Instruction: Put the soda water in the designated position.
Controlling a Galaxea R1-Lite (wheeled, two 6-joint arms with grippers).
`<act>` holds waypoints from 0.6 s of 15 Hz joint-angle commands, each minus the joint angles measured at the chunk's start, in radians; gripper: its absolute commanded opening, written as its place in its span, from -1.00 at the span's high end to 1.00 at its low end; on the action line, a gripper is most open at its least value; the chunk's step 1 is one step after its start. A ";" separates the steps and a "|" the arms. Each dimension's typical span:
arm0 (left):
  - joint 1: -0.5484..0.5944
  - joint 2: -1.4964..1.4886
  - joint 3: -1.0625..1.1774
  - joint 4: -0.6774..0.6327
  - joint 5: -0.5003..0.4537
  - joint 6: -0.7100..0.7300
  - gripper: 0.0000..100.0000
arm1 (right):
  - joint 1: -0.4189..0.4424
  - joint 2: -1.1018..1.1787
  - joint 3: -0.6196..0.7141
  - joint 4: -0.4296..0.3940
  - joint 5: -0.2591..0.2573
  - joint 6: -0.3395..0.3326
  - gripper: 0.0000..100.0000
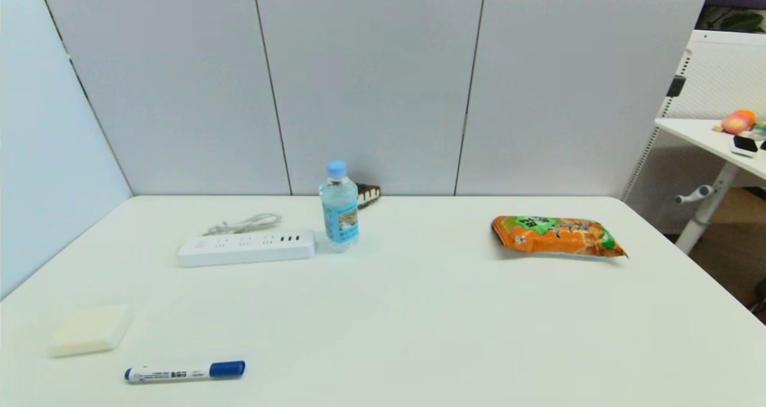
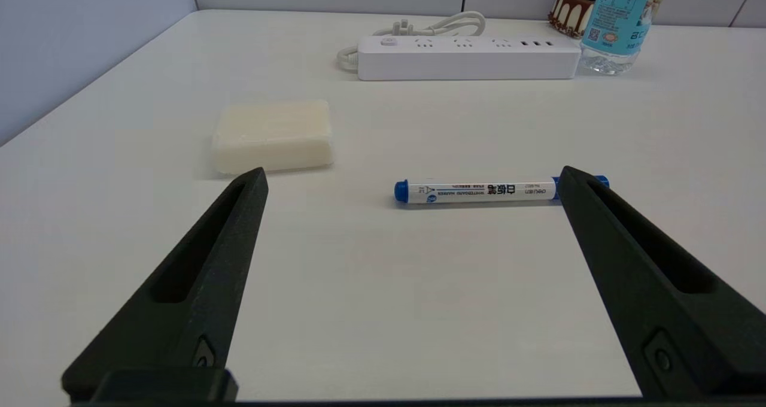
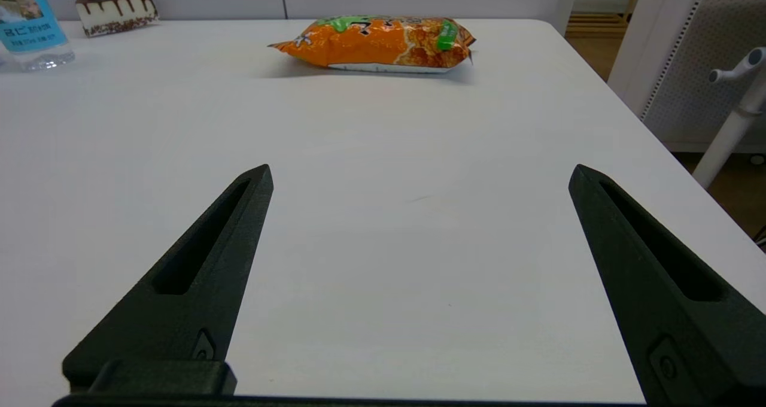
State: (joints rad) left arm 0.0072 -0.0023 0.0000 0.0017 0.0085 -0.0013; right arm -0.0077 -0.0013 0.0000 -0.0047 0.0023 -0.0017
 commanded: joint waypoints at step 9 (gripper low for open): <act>0.000 0.002 0.000 0.000 0.001 0.000 -1.00 | 0.000 0.000 -0.002 0.000 -0.021 0.002 -1.00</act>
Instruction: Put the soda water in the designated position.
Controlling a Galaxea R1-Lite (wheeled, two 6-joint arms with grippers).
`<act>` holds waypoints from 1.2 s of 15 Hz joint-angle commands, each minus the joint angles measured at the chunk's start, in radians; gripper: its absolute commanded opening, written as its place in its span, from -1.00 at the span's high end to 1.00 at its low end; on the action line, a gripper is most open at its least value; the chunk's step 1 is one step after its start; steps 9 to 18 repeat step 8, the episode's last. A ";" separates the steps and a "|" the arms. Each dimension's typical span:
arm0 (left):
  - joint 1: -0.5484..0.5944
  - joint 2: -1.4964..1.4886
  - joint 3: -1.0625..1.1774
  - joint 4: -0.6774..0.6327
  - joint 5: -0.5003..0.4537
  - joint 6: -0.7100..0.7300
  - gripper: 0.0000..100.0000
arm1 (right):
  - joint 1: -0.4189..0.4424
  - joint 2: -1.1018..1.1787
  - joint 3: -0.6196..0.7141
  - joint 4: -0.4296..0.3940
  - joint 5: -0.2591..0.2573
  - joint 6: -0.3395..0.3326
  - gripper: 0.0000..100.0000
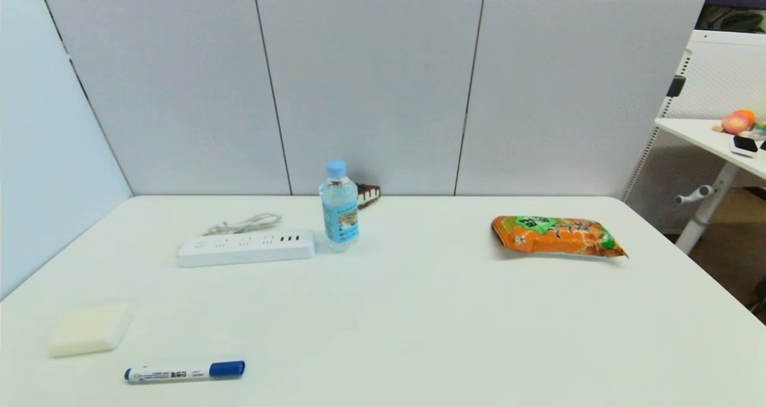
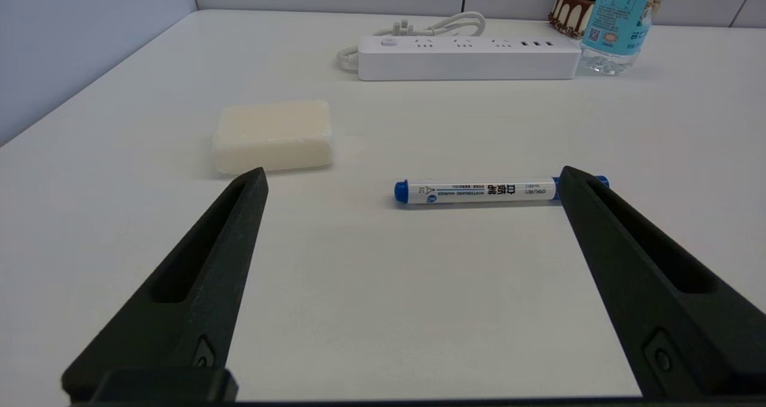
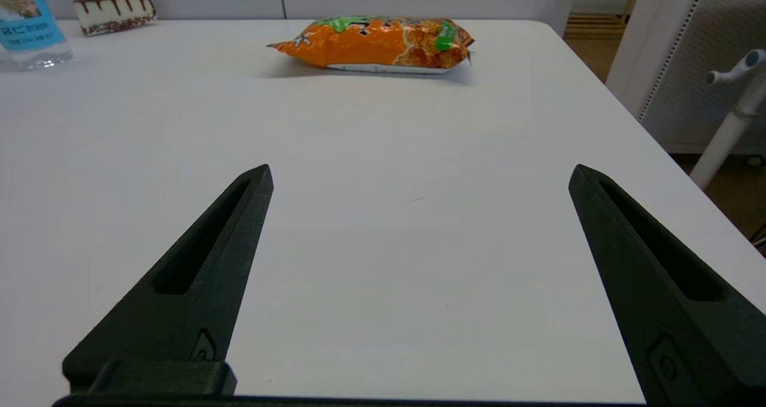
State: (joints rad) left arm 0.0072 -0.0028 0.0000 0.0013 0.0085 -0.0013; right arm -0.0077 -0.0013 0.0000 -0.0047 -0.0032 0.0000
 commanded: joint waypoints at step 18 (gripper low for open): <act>0.000 0.003 0.000 0.000 0.001 0.000 -1.00 | 0.000 0.000 0.000 0.000 -0.018 0.021 -1.00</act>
